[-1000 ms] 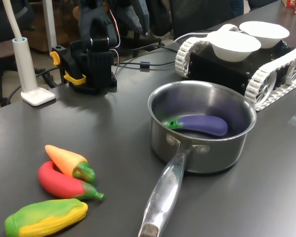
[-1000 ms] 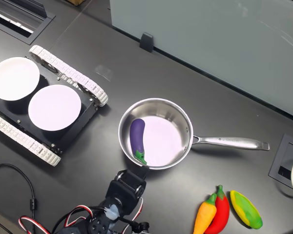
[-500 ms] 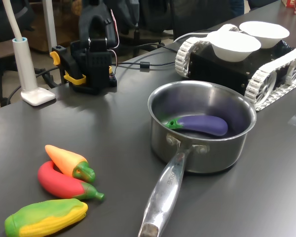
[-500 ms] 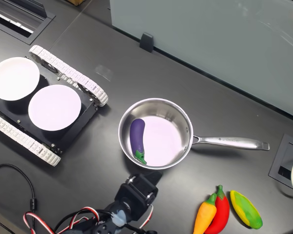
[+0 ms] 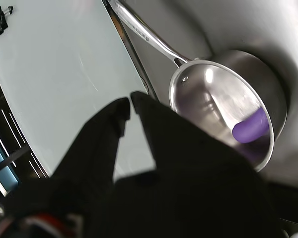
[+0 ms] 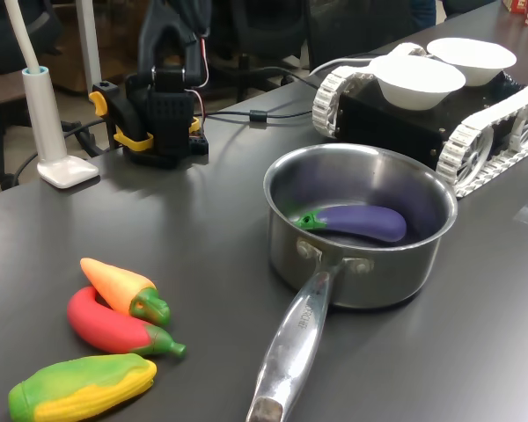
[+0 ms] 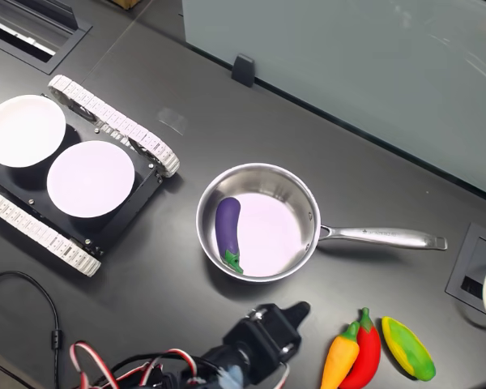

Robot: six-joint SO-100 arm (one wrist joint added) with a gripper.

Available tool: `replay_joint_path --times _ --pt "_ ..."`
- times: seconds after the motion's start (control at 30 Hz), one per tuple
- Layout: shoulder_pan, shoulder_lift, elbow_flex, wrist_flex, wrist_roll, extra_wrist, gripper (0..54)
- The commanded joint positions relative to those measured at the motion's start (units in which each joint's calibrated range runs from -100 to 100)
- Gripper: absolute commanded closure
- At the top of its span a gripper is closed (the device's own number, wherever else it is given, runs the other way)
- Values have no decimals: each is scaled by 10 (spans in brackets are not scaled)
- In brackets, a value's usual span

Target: Pick up the chilli and place them in the pan

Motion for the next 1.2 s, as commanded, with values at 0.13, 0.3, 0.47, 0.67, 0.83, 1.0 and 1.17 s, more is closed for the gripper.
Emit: replay_joint_path --times 0.13,0.3,0.47,0.67,0.83,1.0,1.17 --pt "94 65 -90 -32 0 -38 536" --pt "130 97 -109 -42 1 -49 536" --pt "153 116 -116 -47 5 -60 535" --pt "172 149 -131 -48 12 -72 530" --pt "178 177 -134 -58 19 -74 529" --pt "184 201 -125 -76 26 -74 529" --pt "187 224 -125 -87 33 -74 528"
